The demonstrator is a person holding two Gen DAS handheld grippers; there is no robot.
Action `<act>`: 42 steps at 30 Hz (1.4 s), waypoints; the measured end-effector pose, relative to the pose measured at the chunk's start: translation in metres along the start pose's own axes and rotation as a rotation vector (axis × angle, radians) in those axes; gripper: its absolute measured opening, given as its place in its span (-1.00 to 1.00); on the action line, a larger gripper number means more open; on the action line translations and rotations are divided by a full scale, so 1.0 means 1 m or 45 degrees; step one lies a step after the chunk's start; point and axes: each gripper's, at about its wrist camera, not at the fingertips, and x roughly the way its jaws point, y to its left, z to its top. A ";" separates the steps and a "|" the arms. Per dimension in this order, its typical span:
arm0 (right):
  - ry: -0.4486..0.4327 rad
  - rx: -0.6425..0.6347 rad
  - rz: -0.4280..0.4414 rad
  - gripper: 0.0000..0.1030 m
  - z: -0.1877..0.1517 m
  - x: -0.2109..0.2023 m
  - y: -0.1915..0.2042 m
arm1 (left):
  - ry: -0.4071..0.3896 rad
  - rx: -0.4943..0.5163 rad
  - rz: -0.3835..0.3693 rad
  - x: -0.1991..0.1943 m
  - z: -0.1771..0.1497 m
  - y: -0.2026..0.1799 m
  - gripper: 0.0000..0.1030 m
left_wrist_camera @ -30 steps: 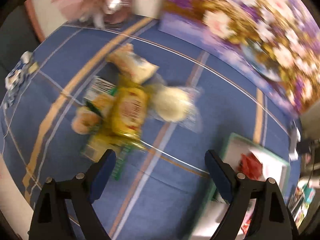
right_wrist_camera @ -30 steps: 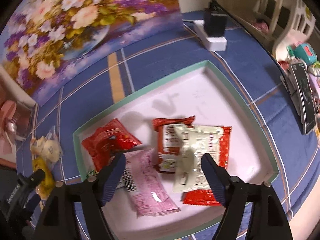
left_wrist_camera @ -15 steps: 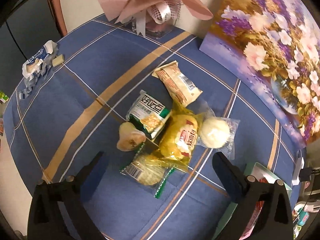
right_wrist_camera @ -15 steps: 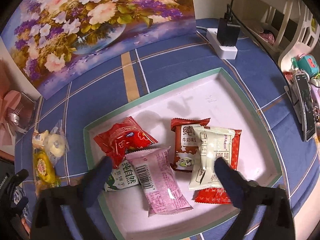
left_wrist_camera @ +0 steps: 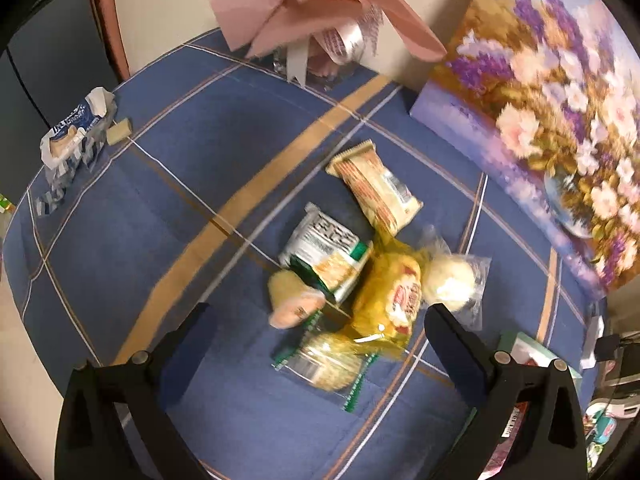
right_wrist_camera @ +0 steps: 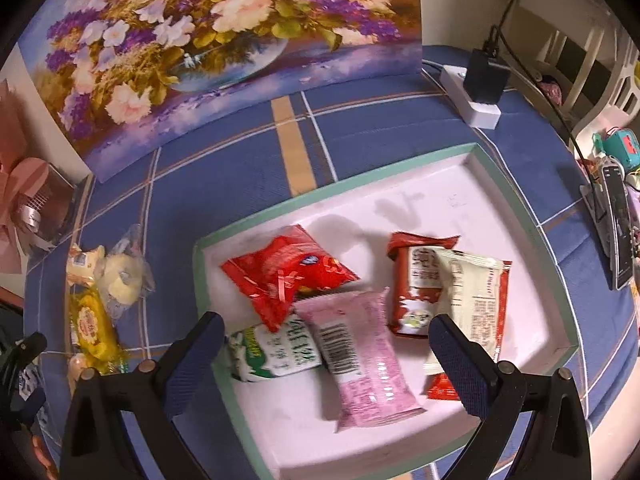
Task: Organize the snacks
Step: 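Withdraw both tools from the tray back toward the snack pile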
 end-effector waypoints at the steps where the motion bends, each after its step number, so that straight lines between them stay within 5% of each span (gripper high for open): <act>1: -0.015 0.003 0.004 1.00 0.000 -0.001 0.003 | -0.006 -0.008 -0.016 -0.003 0.003 0.006 1.00; 12: -0.036 -0.051 0.104 1.00 -0.013 -0.002 0.055 | -0.042 -0.120 0.056 -0.011 0.026 0.069 1.00; 20: 0.012 -0.127 0.144 1.00 -0.031 0.007 0.095 | -0.038 -0.131 0.075 -0.008 0.029 0.080 1.00; 31: 0.105 -0.271 0.137 1.00 -0.057 0.036 0.140 | 0.196 -0.109 0.128 0.064 0.013 0.070 1.00; 42: 0.194 -0.309 0.184 1.00 -0.073 0.070 0.162 | 0.219 -0.212 0.148 0.078 0.012 0.085 1.00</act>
